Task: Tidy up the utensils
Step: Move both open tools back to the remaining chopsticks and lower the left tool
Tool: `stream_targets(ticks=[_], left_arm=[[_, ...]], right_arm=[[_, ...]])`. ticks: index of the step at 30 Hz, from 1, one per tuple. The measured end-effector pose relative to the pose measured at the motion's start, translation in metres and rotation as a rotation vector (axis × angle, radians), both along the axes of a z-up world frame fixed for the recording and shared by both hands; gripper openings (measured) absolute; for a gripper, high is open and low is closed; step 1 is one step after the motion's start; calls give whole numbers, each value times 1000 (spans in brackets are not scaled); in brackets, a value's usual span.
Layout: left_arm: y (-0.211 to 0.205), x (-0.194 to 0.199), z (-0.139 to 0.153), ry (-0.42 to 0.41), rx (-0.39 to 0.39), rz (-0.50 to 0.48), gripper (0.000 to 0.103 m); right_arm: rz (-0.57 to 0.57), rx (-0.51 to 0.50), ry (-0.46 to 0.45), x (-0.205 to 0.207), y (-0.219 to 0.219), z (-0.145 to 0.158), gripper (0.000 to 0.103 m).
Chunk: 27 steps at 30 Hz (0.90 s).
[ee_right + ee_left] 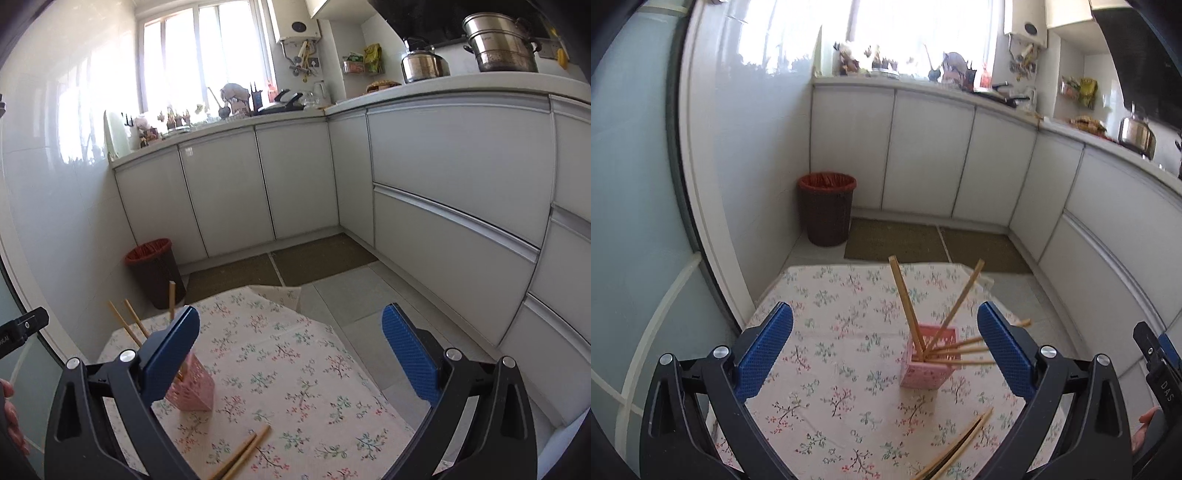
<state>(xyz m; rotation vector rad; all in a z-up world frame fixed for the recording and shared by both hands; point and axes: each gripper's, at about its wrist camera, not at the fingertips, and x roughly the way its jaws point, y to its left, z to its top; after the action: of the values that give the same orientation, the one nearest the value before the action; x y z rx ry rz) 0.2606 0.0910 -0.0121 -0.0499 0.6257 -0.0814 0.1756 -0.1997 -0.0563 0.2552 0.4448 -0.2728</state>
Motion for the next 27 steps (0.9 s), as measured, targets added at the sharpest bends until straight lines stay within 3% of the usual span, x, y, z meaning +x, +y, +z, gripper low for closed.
stream_targets(ticks=[6,9,11,13,18,21,27], left_arm=[[-25,35,-102,488,20,-247,95],[-47,33,-143,608,93,-348,88],[-62,30,-160,646,116,-388,86],[-78,29,-175,659,156,-418,80],[-111,33,-199,647,195,-419,43],[-124,36,-207,619,210,-413,30],[-135,52,-214,642,133,-401,26]], right_arm=[[7,-7,225,-1,-33,-69,96],[3,62,346,0,-56,-109,96],[-26,165,445,5,-72,-130,96],[19,309,488,9,-83,-143,96],[-20,454,526,6,-101,-160,96],[-25,511,543,3,-106,-167,96],[-11,573,571,6,-106,-172,96]])
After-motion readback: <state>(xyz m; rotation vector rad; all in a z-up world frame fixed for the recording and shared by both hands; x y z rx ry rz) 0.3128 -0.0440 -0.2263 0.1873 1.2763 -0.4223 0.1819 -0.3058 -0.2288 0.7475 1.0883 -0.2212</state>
